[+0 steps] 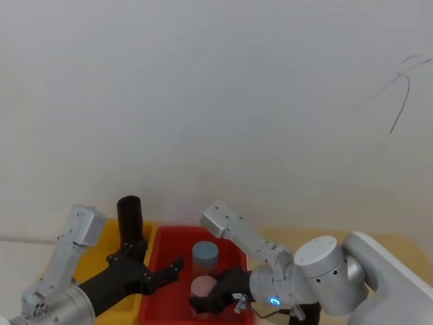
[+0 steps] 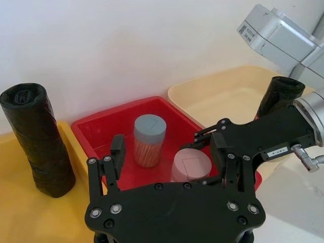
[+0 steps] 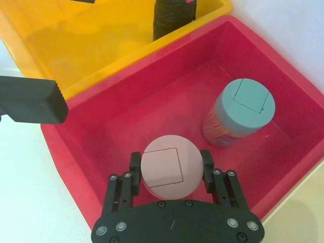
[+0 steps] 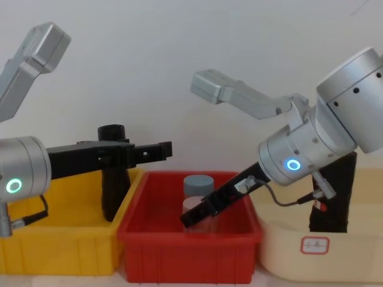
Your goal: Pick up the garbage bag with the one hand and transfer it to the other hand.
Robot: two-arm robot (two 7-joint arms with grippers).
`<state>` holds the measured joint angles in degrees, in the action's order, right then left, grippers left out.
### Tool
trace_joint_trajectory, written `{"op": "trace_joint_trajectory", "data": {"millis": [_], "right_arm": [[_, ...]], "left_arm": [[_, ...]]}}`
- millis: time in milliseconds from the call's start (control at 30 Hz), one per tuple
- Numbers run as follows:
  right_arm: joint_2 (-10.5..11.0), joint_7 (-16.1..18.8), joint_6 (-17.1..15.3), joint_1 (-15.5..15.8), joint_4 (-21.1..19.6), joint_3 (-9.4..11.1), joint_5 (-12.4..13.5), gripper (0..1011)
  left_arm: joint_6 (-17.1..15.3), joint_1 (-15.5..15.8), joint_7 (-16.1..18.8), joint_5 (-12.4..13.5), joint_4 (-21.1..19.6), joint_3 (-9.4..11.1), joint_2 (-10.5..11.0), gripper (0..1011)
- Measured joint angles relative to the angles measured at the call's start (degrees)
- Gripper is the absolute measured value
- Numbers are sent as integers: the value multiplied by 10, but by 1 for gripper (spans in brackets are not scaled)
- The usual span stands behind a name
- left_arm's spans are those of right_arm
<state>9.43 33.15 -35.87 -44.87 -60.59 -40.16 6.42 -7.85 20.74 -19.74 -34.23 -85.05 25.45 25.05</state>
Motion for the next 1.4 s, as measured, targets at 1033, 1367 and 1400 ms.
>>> {"op": "trace_joint_trajectory", "data": {"millis": [1033, 1367, 1400], "right_arm": [[97, -82, -25, 89, -249, 110, -6, 670], [125, -99, -20, 102, -311, 162, -2, 670], [126, -100, -20, 102, -313, 165, -2, 670]], "left_arm": [[0, 0, 0, 0, 0, 0, 0, 1001], [0, 0, 0, 0, 0, 0, 0, 1001], [0, 0, 0, 0, 0, 0, 0, 1001]]}}
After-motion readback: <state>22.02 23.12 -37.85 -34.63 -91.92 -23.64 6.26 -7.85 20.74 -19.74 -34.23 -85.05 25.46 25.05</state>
